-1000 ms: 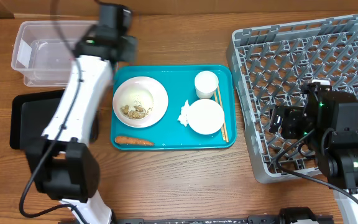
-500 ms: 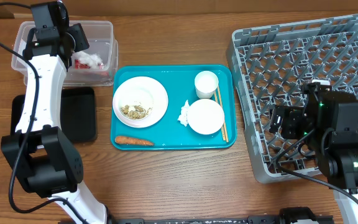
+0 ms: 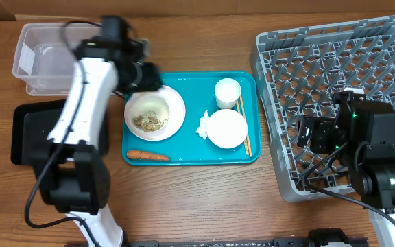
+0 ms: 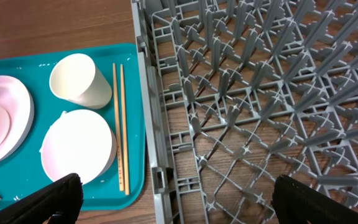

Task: Sort waste into correct bins and load items into the dishwasher
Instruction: 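Grasp the second tissue between the bowls with the left gripper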

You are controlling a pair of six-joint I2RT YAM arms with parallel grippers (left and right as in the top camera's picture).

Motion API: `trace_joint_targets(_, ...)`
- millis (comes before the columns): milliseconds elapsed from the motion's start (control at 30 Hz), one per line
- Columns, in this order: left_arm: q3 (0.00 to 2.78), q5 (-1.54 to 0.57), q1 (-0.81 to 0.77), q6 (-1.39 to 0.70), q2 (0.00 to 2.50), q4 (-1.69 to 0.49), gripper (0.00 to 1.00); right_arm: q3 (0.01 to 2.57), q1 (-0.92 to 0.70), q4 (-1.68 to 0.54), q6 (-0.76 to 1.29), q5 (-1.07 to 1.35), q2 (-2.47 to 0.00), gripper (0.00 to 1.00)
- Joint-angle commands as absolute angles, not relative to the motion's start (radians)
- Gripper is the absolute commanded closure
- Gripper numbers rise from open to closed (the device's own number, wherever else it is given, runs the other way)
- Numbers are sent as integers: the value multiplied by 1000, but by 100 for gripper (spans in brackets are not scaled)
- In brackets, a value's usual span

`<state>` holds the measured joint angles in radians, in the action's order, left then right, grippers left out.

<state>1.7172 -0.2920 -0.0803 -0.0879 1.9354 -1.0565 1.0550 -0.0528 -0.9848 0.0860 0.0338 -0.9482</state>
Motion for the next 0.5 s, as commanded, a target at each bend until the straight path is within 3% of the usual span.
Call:
trace_joint_targets(0,1714,-277,-224,-44,1893,-1134,34,1086,-50,-979,90,27,-947,0)
trace_joint_targets(200,1615,-262,-338,-303,1893,-1108,28,1086,-50,-979,90,27,-947,0)
trace_joint_targets(467,1410,-249,-428,-406,1893,-912,31,1086,-50,-979,90,27,-947,0)
